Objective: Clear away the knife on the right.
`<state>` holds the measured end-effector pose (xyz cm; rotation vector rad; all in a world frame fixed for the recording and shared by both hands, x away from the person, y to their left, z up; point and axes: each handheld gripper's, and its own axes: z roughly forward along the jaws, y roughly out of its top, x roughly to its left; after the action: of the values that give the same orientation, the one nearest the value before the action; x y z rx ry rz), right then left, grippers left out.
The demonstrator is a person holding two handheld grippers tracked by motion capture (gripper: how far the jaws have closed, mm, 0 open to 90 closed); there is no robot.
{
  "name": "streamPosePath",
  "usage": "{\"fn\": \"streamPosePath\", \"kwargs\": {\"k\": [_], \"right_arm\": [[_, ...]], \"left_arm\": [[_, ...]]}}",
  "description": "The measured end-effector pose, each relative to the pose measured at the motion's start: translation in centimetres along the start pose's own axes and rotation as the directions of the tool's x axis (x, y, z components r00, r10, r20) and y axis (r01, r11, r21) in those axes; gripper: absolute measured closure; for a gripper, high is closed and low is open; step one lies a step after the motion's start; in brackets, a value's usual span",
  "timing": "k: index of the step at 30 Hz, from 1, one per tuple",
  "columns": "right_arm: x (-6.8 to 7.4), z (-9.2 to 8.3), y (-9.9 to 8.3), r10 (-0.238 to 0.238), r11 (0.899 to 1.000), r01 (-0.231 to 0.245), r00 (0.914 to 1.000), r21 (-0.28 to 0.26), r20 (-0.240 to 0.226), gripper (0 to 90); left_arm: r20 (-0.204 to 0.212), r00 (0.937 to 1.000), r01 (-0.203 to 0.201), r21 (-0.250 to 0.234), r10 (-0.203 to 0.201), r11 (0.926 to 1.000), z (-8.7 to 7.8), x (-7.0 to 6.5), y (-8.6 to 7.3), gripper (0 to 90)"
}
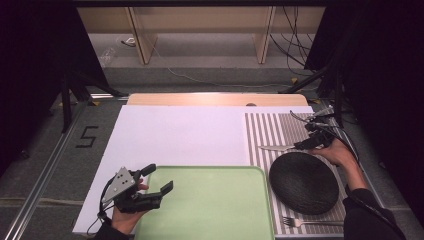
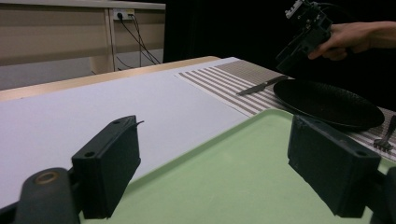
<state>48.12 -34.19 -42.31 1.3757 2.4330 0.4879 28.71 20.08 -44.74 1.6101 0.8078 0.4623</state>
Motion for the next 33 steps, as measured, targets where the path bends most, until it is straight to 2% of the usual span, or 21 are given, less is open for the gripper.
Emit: {"fn": "streamPosePath", "kwargs": {"k": [2, 4, 12, 22, 25, 28, 32, 33], "right_arm": [[-0.3, 0.2, 0.2, 0.009, 1.0, -0.009, 0.9999, 0.014, -0.007, 27.7], [-0.7, 0.4, 0.5, -0.005, 0.999, 0.005, 0.9999, 0.041, -0.01, 27.7], [-1.3, 0.9, 1.1, -0.014, 0.996, 0.015, 0.9998, 0.093, -0.014, 28.3], [-1.6, 2.2, 1.4, -0.014, 0.988, 0.016, 0.9998, 0.15, -0.017, 28.9], [-1.7, 2.6, 1.4, -0.03, 0.984, 0.03, 0.9996, 0.177, -0.002, 29.3], [-1.8, 2.9, 1.5, -0.03, 0.98, 0.031, 0.9995, 0.198, -0.006, 29.9], [-1.8, 3.2, 1.6, -0.037, 0.979, 0.038, 0.9993, 0.198, -0.012, 30.1], [-1.7, 3.3, 1.7, -0.046, 0.977, 0.047, 0.9989, 0.21, -0.008, 30.7]], "left_arm": [[0.0, 1.0, 0.003, -0.002, -0.003, 1.0, 0.0, 0.0, 0.0, 16.5], [0.002, 1.0, 0.001, 0.0, -0.001, 1.0, 0.0, 0.0, 0.0, 16.5], [0.004, 1.0, 0.004, -0.004, -0.004, 1.0, 0.0, 0.0, 0.0, 16.5], [0.005, 1.0, 0.006, -0.004, -0.006, 1.0, 0.0, 0.0, 0.0, 16.5], [0.006, 0.9999, 0.009, -0.006, -0.009, 0.9999, 0.0, 0.1, 0.0, 16.5], [0.006, 1.0, 0.006, -0.004, -0.006, 1.0, 0.0, 0.1, 0.0, 16.6], [0.007, 0.9999, 0.009, -0.002, -0.009, 1.0, 0.1, 0.1, 0.0, 16.7], [0.007, 0.9999, 0.011, -0.002, -0.011, 0.9999, 0.1, 0.1, 0.0, 16.7]]}}
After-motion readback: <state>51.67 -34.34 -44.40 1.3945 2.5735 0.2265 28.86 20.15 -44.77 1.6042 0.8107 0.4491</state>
